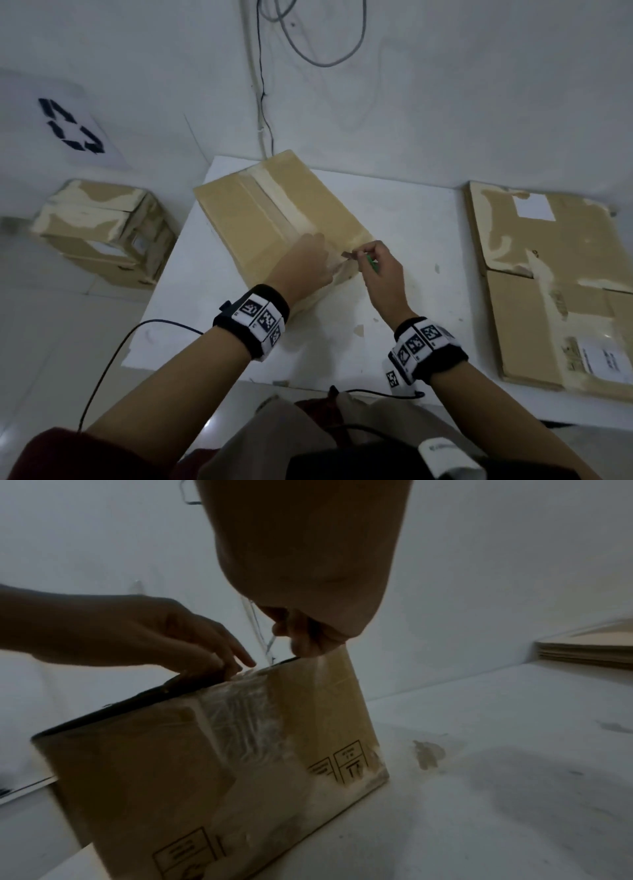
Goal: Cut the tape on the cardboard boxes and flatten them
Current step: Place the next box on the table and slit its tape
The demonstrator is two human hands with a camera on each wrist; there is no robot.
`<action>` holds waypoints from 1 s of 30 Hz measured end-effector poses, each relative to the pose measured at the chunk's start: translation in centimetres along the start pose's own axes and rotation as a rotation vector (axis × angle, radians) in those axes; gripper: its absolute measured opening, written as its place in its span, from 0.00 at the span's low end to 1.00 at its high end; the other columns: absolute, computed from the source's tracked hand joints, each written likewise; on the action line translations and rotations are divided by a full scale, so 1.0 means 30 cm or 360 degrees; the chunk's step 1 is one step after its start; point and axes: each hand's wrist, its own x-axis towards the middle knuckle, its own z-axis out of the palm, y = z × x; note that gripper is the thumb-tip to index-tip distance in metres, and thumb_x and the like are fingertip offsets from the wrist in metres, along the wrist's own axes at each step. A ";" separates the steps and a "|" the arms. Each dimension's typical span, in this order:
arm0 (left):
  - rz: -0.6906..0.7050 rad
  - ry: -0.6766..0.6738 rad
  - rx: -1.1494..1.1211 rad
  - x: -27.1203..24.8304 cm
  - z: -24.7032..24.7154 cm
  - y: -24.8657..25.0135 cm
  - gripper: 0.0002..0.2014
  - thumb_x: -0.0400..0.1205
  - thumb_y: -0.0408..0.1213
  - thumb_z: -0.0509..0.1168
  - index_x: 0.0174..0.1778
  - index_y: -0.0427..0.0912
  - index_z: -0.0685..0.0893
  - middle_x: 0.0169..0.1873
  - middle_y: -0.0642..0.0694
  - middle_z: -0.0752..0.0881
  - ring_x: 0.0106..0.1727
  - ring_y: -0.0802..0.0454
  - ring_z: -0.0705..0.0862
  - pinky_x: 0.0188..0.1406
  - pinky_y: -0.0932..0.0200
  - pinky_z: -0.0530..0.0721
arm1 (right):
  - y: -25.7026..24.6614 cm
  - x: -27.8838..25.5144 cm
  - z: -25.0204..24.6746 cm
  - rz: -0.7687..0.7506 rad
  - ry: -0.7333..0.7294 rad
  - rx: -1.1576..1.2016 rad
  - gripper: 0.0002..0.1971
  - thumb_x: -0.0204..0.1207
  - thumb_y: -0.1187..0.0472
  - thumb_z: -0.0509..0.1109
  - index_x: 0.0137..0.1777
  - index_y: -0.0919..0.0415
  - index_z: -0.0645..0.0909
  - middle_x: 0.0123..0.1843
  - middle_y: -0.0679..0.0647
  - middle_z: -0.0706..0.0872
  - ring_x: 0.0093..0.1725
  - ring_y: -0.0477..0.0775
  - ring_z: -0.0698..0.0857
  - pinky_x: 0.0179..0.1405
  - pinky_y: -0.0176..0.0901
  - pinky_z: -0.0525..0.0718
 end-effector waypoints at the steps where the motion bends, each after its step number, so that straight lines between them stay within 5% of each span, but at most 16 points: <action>1: -0.0168 -0.0006 0.0022 -0.017 0.004 0.024 0.14 0.81 0.40 0.60 0.52 0.34 0.85 0.75 0.34 0.68 0.73 0.39 0.67 0.71 0.46 0.70 | 0.008 -0.001 0.009 -0.0074 -0.0091 -0.0087 0.04 0.86 0.62 0.63 0.48 0.58 0.77 0.41 0.46 0.85 0.36 0.38 0.82 0.33 0.33 0.76; 4: -0.0609 -0.0049 0.0024 -0.048 0.012 0.083 0.12 0.83 0.39 0.60 0.54 0.35 0.82 0.81 0.30 0.52 0.78 0.35 0.60 0.72 0.43 0.72 | 0.047 -0.018 0.013 -0.0203 -0.0331 -0.0424 0.05 0.88 0.54 0.57 0.53 0.53 0.72 0.42 0.49 0.84 0.37 0.48 0.83 0.34 0.50 0.79; 7: -0.0802 -0.0135 -0.0134 -0.030 0.017 0.090 0.10 0.81 0.39 0.61 0.47 0.35 0.80 0.73 0.21 0.66 0.76 0.33 0.63 0.66 0.44 0.74 | 0.079 -0.050 0.001 -0.0369 -0.0527 -0.0694 0.09 0.89 0.50 0.52 0.62 0.51 0.70 0.31 0.47 0.78 0.27 0.54 0.79 0.24 0.46 0.70; 9: -0.0915 -0.0145 -0.0293 -0.006 0.010 0.077 0.14 0.79 0.40 0.63 0.50 0.30 0.83 0.66 0.22 0.74 0.75 0.31 0.62 0.62 0.46 0.72 | 0.083 -0.063 -0.005 -0.0418 -0.0565 -0.0744 0.13 0.90 0.51 0.51 0.65 0.57 0.69 0.27 0.47 0.75 0.24 0.60 0.78 0.24 0.46 0.65; 11: -0.0997 -0.0189 -0.0487 0.010 -0.019 0.065 0.18 0.77 0.40 0.65 0.52 0.27 0.83 0.65 0.23 0.75 0.71 0.32 0.65 0.58 0.48 0.70 | 0.090 -0.062 -0.003 -0.0383 -0.0558 -0.0739 0.13 0.90 0.53 0.51 0.65 0.61 0.69 0.27 0.51 0.78 0.25 0.63 0.78 0.25 0.48 0.66; 15: -0.1135 -0.0157 -0.0667 0.031 -0.073 0.047 0.06 0.78 0.35 0.63 0.41 0.37 0.74 0.61 0.30 0.77 0.64 0.38 0.70 0.54 0.51 0.66 | 0.082 -0.057 -0.001 -0.0428 -0.0665 -0.0721 0.08 0.89 0.55 0.54 0.60 0.58 0.69 0.31 0.55 0.81 0.27 0.64 0.79 0.26 0.52 0.73; 18: -0.1252 -0.0065 -0.0751 0.019 -0.035 0.054 0.07 0.76 0.32 0.62 0.48 0.35 0.79 0.64 0.27 0.75 0.70 0.35 0.65 0.60 0.49 0.63 | 0.062 -0.050 -0.013 -0.0447 -0.0734 -0.0703 0.08 0.87 0.54 0.58 0.58 0.58 0.70 0.38 0.54 0.82 0.32 0.59 0.81 0.29 0.53 0.77; 21: -0.1299 0.0183 -0.0945 -0.013 0.027 0.067 0.07 0.71 0.39 0.65 0.37 0.45 0.89 0.67 0.27 0.78 0.75 0.33 0.61 0.70 0.47 0.59 | 0.047 -0.053 -0.025 -0.0479 -0.0730 -0.0660 0.09 0.87 0.53 0.60 0.58 0.58 0.69 0.37 0.47 0.79 0.30 0.54 0.80 0.27 0.50 0.76; 25: -0.1277 0.0520 -0.1270 -0.060 0.054 0.092 0.03 0.78 0.35 0.70 0.42 0.41 0.89 0.81 0.30 0.57 0.82 0.39 0.48 0.71 0.60 0.51 | 0.039 -0.056 -0.023 -0.0554 -0.0729 -0.0664 0.06 0.87 0.53 0.59 0.54 0.54 0.70 0.32 0.42 0.75 0.28 0.45 0.76 0.23 0.38 0.65; 30: -0.1254 0.0756 -0.1387 -0.082 0.079 0.097 0.03 0.76 0.36 0.74 0.43 0.45 0.91 0.82 0.41 0.56 0.82 0.45 0.51 0.76 0.58 0.51 | 0.035 -0.073 -0.001 -0.0558 -0.0709 -0.0650 0.06 0.87 0.55 0.59 0.49 0.55 0.68 0.31 0.44 0.74 0.28 0.47 0.75 0.23 0.40 0.66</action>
